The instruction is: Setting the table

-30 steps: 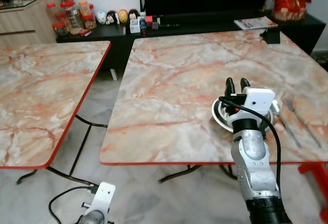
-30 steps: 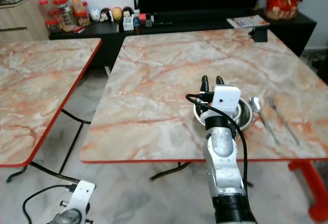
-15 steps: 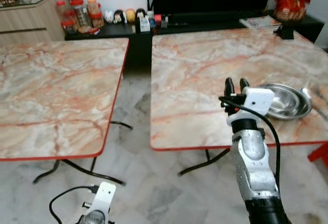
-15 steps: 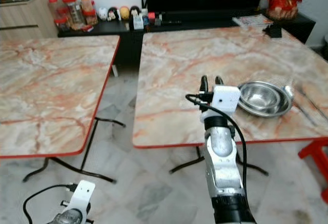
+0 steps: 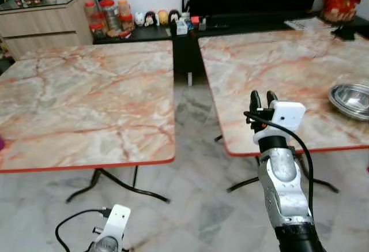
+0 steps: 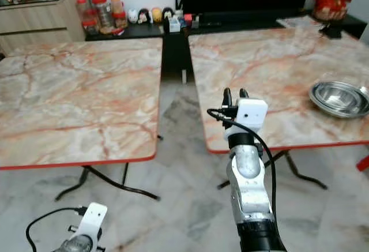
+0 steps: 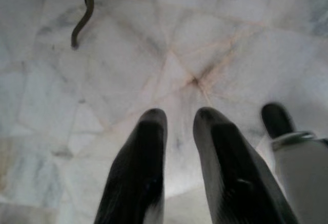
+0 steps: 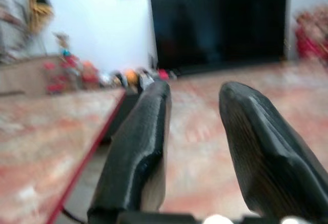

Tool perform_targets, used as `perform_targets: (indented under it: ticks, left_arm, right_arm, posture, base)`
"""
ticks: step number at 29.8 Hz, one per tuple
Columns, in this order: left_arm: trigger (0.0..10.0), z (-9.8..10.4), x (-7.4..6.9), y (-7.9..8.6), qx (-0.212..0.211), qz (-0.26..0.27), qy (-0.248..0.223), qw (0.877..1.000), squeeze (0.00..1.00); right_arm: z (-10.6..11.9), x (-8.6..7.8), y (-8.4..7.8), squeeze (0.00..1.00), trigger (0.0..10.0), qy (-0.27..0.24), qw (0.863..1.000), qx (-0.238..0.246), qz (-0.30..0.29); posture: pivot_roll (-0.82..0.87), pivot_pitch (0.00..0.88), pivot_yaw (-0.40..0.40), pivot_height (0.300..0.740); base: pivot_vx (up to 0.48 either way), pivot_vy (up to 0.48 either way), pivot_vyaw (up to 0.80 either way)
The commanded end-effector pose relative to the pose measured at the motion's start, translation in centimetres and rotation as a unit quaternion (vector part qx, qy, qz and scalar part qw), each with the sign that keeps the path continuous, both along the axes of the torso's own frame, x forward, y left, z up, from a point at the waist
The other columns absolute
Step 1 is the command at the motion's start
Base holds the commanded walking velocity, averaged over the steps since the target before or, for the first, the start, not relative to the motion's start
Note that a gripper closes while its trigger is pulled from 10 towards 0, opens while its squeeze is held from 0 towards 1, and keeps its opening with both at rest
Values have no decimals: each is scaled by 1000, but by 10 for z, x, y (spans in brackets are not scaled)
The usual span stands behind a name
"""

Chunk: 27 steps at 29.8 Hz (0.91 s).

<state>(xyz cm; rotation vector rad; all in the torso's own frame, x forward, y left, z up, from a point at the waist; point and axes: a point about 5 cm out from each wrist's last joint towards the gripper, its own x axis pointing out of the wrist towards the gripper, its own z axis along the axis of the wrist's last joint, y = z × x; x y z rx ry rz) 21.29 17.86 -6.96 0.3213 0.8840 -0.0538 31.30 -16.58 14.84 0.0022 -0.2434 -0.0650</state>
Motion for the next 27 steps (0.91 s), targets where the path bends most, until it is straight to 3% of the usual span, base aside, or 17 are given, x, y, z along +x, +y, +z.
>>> perform_targets:
  ticks: [1, 7, 11, 15, 17, 19, 27]
  left_arm:
    - [10000, 1, 1, 7, 9, 5, 2, 1000, 0]
    - [10000, 2, 2, 8, 11, 5, 0, 1000, 0]
    - [10000, 2, 2, 8, 11, 5, -1, 1000, 0]
    - [10000, 2, 2, 8, 14, 2, -5, 1000, 0]
    - [10000, 2, 2, 8, 14, 2, -6, 1000, 0]
    - [10000, 3, 3, 7, 11, 4, -10, 1000, 0]
    - [10000, 1, 1, 6, 10, 7, -9, 1000, 0]
  right_arm:
    - [-2, 1, 2, 0, 10000, 3, 1000, 3, 4]
    - [-25, -3, -4, 0, 10000, 42, 999, 2, -2]
    - [-29, -4, -4, 0, 10000, 47, 999, 2, -1]
    - [-74, -18, -15, 0, 10000, 124, 992, -7, -15]
    - [-79, -20, -16, 0, 10000, 132, 991, -7, -15]
    - [-109, -36, -28, 0, 10000, 185, 982, -24, -33]
    - [-163, -75, -43, 0, 10000, 293, 955, -21, -52]
  posture:
    - [-76, 0, 47, 728]
    - [-70, 0, 43, 728]
    - [-70, 0, 43, 728]
    - [-63, 0, 32, 728]
    - [-63, 0, 32, 728]
    - [-64, 0, 33, 728]
    - [-62, 0, 39, 728]
  base:
    - [0, 480, 0]
    - [0, 480, 0]
    - [0, 480, 0]
    - [0, 0, 0]
    - [0, 0, 0]
    - [0, 0, 0]
    - [0, 0, 0]
